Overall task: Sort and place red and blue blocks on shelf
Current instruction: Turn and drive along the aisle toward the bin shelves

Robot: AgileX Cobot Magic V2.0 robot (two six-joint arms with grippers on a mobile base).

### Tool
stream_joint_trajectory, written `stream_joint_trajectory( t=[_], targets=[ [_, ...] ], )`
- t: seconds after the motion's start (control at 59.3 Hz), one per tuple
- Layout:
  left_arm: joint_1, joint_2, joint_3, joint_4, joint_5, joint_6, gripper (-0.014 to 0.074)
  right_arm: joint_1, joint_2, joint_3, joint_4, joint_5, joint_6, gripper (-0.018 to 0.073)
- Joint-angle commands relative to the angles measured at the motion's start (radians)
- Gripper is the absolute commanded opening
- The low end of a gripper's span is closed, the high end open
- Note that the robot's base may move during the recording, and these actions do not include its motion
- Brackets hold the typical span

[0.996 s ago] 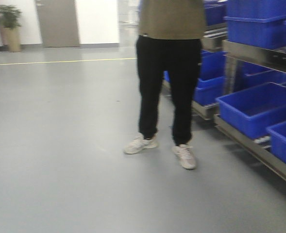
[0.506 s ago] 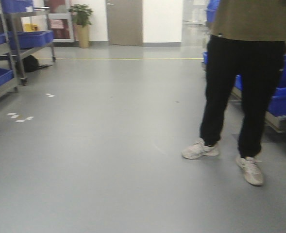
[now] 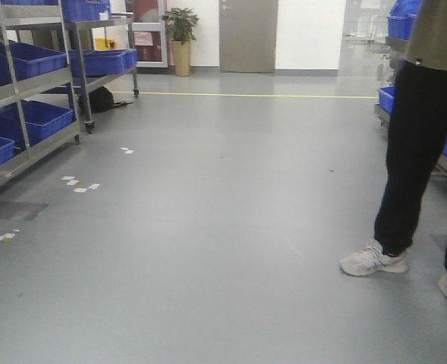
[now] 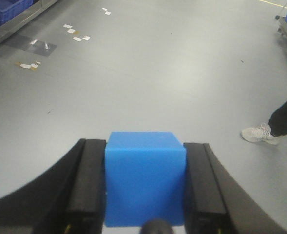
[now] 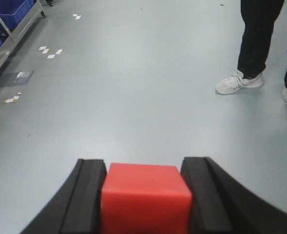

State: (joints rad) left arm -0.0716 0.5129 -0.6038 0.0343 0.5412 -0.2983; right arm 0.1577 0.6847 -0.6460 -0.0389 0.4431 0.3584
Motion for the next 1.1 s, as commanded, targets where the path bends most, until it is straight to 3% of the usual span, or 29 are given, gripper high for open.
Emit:
stream_joint_trajectory(
  t=[0.0,1.08],
  targets=[
    [0.002,0.001,-0.03,0.002,-0.083,-0.011,0.0128,-0.004,-0.004,-0.03,-0.014,-0.088,-0.011,0.0052],
    [0.002,0.001,-0.03,0.002,-0.083,-0.011,0.0128,-0.004,-0.004,-0.03,-0.014,-0.088,-0.011,0.0052]
  ],
)
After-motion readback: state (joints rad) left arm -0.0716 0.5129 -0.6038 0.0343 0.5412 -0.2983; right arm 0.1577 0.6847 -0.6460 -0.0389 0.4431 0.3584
